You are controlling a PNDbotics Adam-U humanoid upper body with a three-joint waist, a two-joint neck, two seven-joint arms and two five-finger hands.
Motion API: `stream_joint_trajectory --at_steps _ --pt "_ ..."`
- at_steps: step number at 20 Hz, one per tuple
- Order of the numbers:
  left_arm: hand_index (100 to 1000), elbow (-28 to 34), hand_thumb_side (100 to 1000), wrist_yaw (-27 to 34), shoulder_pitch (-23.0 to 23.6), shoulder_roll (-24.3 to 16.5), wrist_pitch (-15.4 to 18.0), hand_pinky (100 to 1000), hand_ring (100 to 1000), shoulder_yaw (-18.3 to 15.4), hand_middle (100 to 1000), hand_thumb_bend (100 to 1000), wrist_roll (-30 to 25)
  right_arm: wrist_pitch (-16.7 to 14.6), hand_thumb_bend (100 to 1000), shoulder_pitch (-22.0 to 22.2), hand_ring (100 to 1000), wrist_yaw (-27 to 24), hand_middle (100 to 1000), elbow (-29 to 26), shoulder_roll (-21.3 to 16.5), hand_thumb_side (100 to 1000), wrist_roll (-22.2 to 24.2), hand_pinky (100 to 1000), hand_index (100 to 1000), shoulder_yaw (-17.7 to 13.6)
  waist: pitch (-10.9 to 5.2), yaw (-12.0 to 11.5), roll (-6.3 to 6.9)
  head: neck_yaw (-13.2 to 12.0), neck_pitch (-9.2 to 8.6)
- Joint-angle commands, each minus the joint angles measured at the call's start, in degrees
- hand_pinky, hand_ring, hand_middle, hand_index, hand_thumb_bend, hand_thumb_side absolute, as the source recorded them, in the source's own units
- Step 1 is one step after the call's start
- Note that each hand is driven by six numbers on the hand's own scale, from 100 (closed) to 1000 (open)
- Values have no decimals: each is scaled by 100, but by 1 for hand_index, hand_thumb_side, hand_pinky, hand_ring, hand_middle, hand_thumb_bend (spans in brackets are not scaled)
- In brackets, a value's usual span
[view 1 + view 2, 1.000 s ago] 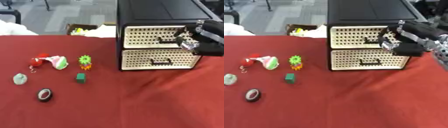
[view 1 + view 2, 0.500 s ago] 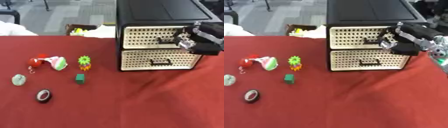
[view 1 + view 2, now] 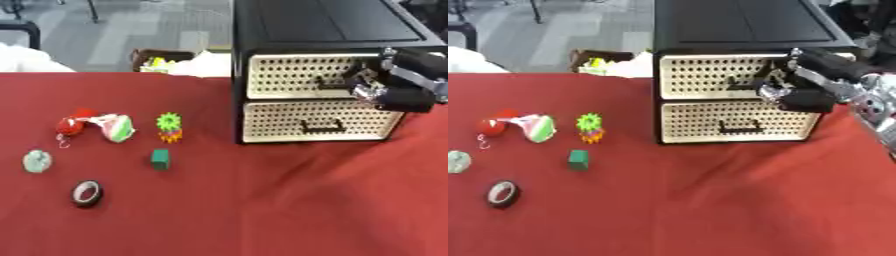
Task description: Pick up objects from table and place into drawer.
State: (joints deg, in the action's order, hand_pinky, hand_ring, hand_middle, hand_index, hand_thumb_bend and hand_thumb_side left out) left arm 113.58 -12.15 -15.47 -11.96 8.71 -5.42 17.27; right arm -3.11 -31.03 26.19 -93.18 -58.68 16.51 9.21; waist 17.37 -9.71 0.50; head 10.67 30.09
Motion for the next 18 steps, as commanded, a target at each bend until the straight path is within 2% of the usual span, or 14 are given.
stream_joint_trajectory --at_steps 1,8,18 --pt "708 102 853 7 -78 -59 21 444 500 7 593 100 -13 -35 100 34 100 45 100 -143 -216 1000 -14 100 798 -86 -77 -11 -21 6 -78" --pt "707 102 852 8 -92 -56 21 444 500 5 593 100 -15 -36 100 158 100 94 100 -304 -251 1000 98 100 795 -73 -58 -22 -37 5 -72" --pt "707 102 852 13 -99 -61 20 444 499 7 592 100 -9 9 100 63 100 157 100 -256 -221 1000 247 100 784 -17 -49 -20 -58 28 -88"
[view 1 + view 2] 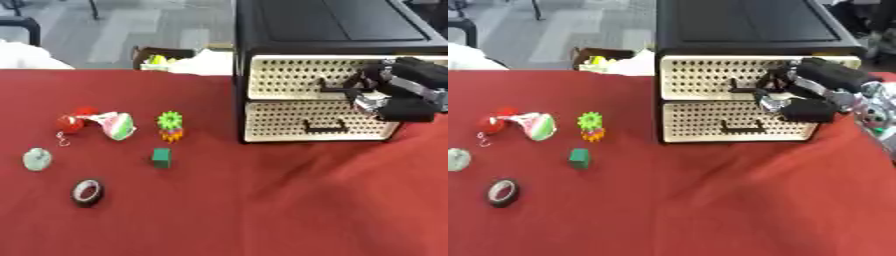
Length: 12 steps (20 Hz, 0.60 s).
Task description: Pick up objects from table and place into drawer.
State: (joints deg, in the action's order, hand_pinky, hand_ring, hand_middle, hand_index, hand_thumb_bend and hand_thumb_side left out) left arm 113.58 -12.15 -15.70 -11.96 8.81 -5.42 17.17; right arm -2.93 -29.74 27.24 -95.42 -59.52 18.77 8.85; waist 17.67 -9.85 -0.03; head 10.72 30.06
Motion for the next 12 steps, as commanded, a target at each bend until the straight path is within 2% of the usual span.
stream_joint_trajectory --at_steps 1,7,12 --pt "707 102 852 14 -76 -62 14 444 499 7 592 100 6 -9 100 -79 100 84 100 -17 -135 1000 -3 100 781 26 -78 -7 -7 27 -86" --pt "704 102 849 26 -79 -67 17 444 499 1 590 100 55 -63 100 -145 100 528 100 59 -159 1000 -167 100 764 108 -74 -11 -20 56 -96" --pt "703 102 849 25 -74 -67 16 444 499 6 590 100 71 -167 100 -202 100 877 100 88 -148 1000 -128 100 752 210 -71 -19 -28 70 -85"
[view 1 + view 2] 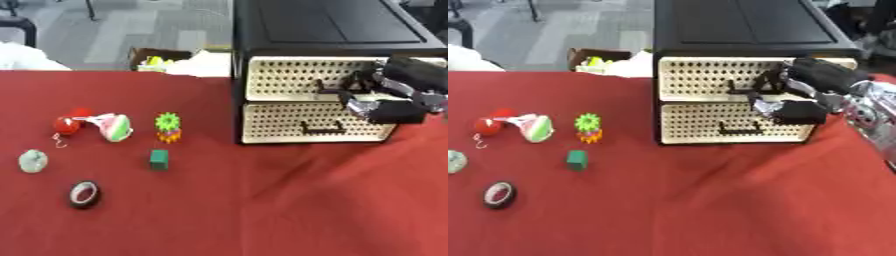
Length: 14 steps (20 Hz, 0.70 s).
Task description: Pick up objects from table and place into drawer.
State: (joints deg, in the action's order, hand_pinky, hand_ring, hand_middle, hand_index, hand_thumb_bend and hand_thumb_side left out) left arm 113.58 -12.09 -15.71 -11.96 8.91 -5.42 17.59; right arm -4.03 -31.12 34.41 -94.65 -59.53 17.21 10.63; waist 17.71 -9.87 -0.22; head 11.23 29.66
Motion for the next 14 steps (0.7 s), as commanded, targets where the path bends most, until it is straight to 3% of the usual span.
stream_joint_trajectory --at_steps 1,14 --pt "703 102 849 19 -73 -67 5 444 499 5 590 100 31 -75 100 -65 100 202 100 6 -148 1000 48 100 752 44 -76 -18 -10 19 -46" --pt "703 102 849 28 -67 -68 -6 444 498 1 590 100 48 -241 100 -64 100 393 100 8 -136 1000 274 100 739 130 -88 -27 -21 38 -45"
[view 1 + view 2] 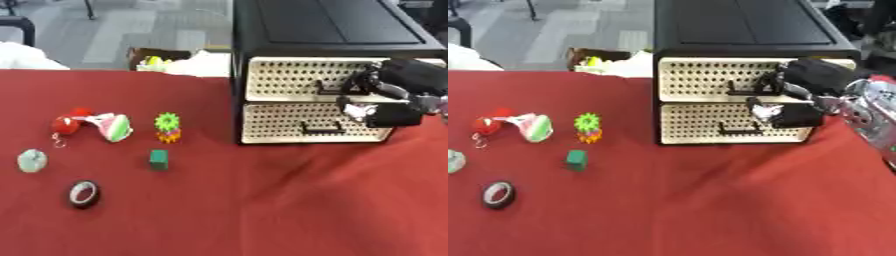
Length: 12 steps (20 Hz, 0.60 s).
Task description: Pick up objects from table and place into drawer.
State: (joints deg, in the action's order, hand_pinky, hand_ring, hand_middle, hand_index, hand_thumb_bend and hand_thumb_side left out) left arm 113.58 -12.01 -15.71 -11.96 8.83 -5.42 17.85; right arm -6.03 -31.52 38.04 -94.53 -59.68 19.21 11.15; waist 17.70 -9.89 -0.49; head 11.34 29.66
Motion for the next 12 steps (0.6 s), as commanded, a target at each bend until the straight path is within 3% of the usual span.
stream_joint_trajectory --at_steps 1,12 --pt "703 102 849 19 -65 -68 1 444 498 1 590 100 23 -42 100 -18 100 8 100 -10 -117 1000 87 100 738 77 -88 -24 9 27 -44" --pt "703 102 848 28 -57 -77 6 445 499 1 590 100 33 77 100 236 100 -97 100 -416 -228 1000 159 100 740 47 -116 10 23 13 -37"
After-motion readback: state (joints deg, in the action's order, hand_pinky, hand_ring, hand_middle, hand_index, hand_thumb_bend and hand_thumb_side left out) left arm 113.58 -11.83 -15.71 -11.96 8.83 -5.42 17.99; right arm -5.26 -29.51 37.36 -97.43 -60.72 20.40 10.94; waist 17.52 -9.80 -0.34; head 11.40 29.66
